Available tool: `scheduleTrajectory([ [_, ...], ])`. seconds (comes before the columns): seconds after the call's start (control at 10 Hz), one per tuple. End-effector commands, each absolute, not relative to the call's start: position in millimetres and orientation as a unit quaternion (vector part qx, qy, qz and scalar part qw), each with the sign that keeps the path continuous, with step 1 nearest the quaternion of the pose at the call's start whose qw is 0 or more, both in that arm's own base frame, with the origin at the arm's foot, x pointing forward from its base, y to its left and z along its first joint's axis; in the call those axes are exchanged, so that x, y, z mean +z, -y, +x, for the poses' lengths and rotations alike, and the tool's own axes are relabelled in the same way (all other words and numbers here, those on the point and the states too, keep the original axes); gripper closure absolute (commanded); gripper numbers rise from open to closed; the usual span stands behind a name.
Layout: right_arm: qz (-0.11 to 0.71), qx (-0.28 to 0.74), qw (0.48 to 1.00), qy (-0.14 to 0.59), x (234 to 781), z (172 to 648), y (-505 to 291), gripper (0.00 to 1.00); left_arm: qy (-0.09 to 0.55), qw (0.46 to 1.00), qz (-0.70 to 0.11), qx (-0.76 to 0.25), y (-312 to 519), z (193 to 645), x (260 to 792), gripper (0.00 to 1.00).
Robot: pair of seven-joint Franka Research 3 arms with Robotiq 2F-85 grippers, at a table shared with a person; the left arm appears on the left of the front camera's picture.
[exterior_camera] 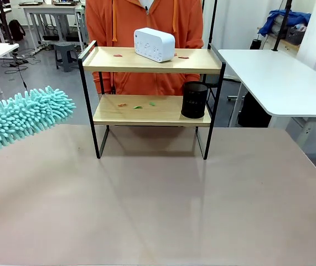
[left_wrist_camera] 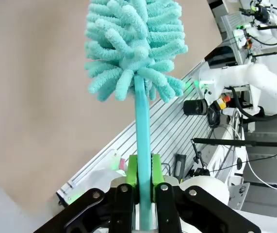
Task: Clean the shelf.
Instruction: Pick up the Duster from the human, then clean the specific tier of the Shelf with the Duster once objects are removed.
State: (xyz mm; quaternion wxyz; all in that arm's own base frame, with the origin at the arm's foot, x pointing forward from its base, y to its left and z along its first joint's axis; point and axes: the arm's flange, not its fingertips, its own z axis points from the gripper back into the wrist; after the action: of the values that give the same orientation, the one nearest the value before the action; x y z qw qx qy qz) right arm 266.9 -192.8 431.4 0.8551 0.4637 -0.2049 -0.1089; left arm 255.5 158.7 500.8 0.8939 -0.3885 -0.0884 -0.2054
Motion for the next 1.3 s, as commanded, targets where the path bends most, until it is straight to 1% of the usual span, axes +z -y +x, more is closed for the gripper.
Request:
scheduleTrajectory([
  [0.0,0.469,-0.098,0.850,0.217,431.2,268.4,192.5,0.00,0.090,0.896,-0.389,-0.193,-167.3,258.7,506.0,1.00],
  [1.2,0.469,-0.098,0.850,0.217,431.2,268.4,192.5,0.00,0.090,0.896,-0.389,-0.193,-167.3,258.7,506.0,1.00],
])
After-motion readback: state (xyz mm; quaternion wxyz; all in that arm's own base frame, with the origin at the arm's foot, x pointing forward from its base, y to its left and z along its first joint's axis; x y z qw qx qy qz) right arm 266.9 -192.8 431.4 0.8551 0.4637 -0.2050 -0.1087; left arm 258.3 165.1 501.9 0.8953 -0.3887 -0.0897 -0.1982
